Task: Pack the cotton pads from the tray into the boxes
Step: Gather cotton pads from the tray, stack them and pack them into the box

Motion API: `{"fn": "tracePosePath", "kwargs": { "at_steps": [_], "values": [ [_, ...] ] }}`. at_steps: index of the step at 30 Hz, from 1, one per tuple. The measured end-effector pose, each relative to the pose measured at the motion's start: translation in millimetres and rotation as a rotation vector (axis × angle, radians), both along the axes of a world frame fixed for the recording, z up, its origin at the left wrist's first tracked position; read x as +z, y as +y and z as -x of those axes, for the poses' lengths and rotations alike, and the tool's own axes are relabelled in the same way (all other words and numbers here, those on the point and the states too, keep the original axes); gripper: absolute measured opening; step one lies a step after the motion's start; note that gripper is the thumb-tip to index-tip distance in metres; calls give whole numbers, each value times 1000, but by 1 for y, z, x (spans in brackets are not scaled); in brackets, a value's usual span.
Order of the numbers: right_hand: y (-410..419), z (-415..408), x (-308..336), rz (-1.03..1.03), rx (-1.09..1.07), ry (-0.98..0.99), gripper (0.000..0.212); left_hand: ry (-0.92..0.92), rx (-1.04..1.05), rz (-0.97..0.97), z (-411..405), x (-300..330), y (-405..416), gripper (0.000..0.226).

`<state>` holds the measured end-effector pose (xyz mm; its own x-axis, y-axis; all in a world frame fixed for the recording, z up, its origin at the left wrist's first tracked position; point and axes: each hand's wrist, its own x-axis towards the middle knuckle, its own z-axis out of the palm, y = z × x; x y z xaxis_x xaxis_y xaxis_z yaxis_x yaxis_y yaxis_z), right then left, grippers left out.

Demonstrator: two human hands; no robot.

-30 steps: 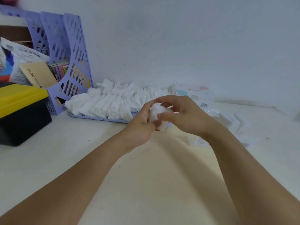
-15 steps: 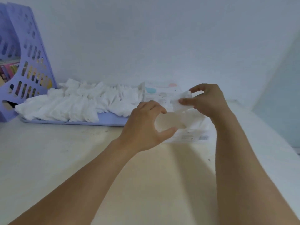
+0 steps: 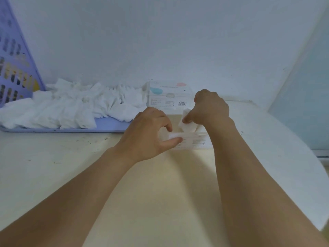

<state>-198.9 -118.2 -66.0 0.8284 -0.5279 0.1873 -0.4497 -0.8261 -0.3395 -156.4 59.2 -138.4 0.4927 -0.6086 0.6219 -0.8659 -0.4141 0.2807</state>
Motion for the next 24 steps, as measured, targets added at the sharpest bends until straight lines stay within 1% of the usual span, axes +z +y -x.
{"fn": "tracePosePath", "kwargs": {
  "at_steps": [6, 9, 12, 13, 15, 18, 20, 22, 24],
  "values": [
    [-5, -6, -9, -3, -54, -15, 55, 15, -16, 30, -2, -2, 1, 42],
    [-9, -9, -11, -4, -73, -15, 46, 27, -23, 45, -2, -2, 1, 39],
    [-12, -12, -14, 55, -95, -36, 43, 43, -25, 55, -1, -2, 1, 37],
    [-13, -12, -14, 96, -112, -25, 47, 45, -24, 55, 0, -1, 1, 37],
    [-12, -13, -16, 145, -140, 24, 60, 42, -23, 54, 0, -1, 2, 37],
    [-10, -13, -19, 56, -137, 100, 84, 42, -29, 59, 0, -1, 2, 37],
    [-8, -14, -19, 34, -123, 138, 95, 44, -35, 64, 0, -2, 2, 37],
    [-7, -14, -20, 32, -97, 166, 97, 52, -36, 67, 0, -2, 2, 37],
    [-7, -16, -24, 43, -79, 195, 87, 52, -35, 70, 0, -2, 2, 36]
  ]
}}
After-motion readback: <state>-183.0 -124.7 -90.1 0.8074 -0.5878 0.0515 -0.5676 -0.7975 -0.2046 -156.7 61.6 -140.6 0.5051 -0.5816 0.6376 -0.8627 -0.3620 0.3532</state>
